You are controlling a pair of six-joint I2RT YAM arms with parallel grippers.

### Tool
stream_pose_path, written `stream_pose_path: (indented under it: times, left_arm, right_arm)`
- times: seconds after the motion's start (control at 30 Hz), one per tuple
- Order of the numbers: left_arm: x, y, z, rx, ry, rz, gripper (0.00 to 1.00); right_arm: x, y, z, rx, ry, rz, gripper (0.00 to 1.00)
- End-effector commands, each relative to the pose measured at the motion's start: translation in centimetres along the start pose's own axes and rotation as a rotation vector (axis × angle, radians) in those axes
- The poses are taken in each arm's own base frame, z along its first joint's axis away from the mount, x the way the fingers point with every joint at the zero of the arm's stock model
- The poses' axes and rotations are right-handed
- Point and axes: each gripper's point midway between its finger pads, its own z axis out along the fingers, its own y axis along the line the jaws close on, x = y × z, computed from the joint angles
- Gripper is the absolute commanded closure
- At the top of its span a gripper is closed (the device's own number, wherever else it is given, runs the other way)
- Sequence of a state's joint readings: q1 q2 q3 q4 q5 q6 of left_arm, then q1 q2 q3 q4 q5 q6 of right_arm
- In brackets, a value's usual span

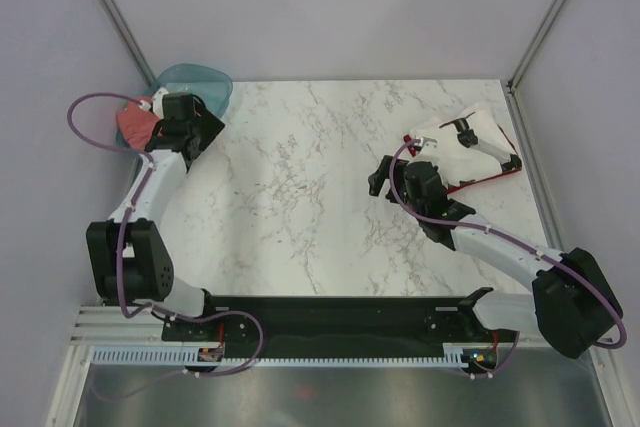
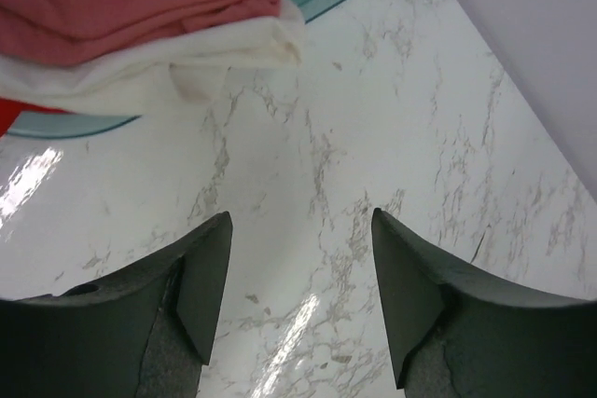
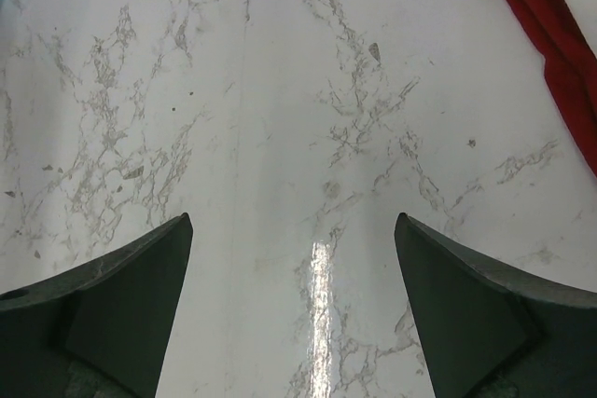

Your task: Fold and stack the t-shirts

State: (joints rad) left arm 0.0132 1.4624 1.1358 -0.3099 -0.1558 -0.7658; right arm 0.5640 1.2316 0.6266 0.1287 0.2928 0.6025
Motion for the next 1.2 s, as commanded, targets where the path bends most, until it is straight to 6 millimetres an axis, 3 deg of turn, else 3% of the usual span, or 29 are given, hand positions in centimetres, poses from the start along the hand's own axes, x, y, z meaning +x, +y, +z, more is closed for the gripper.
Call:
stream_pose_path:
  times: [0.0, 0.2, 0.3, 0.37, 0.4, 0.43, 0.47, 0.53, 0.57, 0.6, 0.63, 0.73, 0.77, 0.87, 0.9, 0.97, 1.0, 1.1, 1.13, 1.17]
  left_arm:
    - [-3.4, -1.4, 1.3, -0.032, -0.047, 0.054, 0.32]
    - [-4.4, -1.2, 6.4, -0.143, -0.035, 0.131, 0.36]
    - [-4.9, -1.4, 8.0, -0.17, -0.036, 0.152, 0.35]
    - [-4.2, -0.2, 10.0, -0.229, -0.016, 0.167, 0.34]
    - [-4.9, -0.7, 10.3, -0.228, -0.031, 0.165, 0.35]
    - [-4.1, 0.4, 11.5, -0.272, -0.009, 0.175, 0.35]
    - [-4.3, 0.5, 11.8, -0.276, -0.01, 0.174, 0.39]
    - [-4.5, 0.2, 12.5, -0.266, -0.005, 0.175, 0.6]
    - [-4.3, 0.3, 12.9, -0.266, 0.007, 0.176, 0.7]
    - [-4.7, 0.0, 12.8, -0.254, 0.002, 0.173, 0.91]
    - [-4.9, -0.5, 12.6, -0.243, 0.0, 0.176, 0.98]
    - [-7.7, -1.4, 9.7, -0.246, -0.087, 0.147, 0.98]
    - [-9.7, -2.4, 7.3, -0.223, -0.148, 0.123, 0.98]
    - [-13.3, -4.0, 2.6, -0.205, -0.273, 0.104, 0.98]
    - [-15.5, -5.2, -0.8, -0.164, -0.341, 0.084, 0.98]
    - [-17.8, -6.2, -4.8, -0.14, -0.432, 0.063, 0.98]
    - [-18.8, -8.0, -8.3, -0.072, -0.489, 0.047, 0.98]
    - [-20.0, -10.5, -14.0, 0.053, -0.564, 0.01, 0.98]
    - [-20.1, -12.1, -17.6, 0.152, -0.585, -0.005, 0.98]
    - [-19.9, -12.9, -19.1, 0.2, -0.589, -0.012, 0.98]
  right_arm:
    - [-0.8, 1.3, 0.2, -0.046, -0.023, 0.026, 0.02]
    - [-0.7, 1.5, 0.5, -0.055, -0.017, 0.027, 0.02]
    - [-0.9, 1.7, 0.4, -0.063, -0.02, 0.03, 0.02]
    - [-0.9, 1.7, 0.4, -0.062, -0.021, 0.03, 0.02]
    - [-0.9, 1.7, 0.3, -0.063, -0.022, 0.029, 0.02]
    - [-1.1, 1.7, 0.3, -0.064, -0.027, 0.032, 0.02]
    - [-1.0, 1.7, 0.3, -0.065, -0.026, 0.03, 0.02]
    - [-1.3, 1.8, 0.2, -0.067, -0.032, 0.03, 0.02]
    - [-1.3, 1.8, 0.2, -0.067, -0.032, 0.03, 0.02]
    - [-1.4, 1.8, 0.2, -0.069, -0.033, 0.034, 0.02]
    - [-1.3, 1.8, 0.2, -0.068, -0.032, 0.033, 0.02]
    - [-1.3, 2.0, 0.2, -0.072, -0.03, 0.031, 0.02]
    - [-1.3, 2.0, 0.3, -0.072, -0.03, 0.033, 0.02]
    - [-1.2, 2.0, 0.3, -0.074, -0.023, 0.029, 0.02]
    - [-1.1, 2.0, 0.4, -0.073, -0.022, 0.03, 0.02]
    - [-1.1, 2.0, 0.4, -0.073, -0.022, 0.029, 0.02]
    - [-1.2, 2.1, 0.4, -0.075, -0.024, 0.03, 0.02]
    - [-1.4, 1.9, 0.3, -0.06, -0.029, 0.029, 0.02]
    - [-1.5, 1.8, 0.3, -0.056, -0.032, 0.028, 0.02]
    - [-1.7, 1.5, 0.3, -0.041, -0.042, 0.028, 0.02]
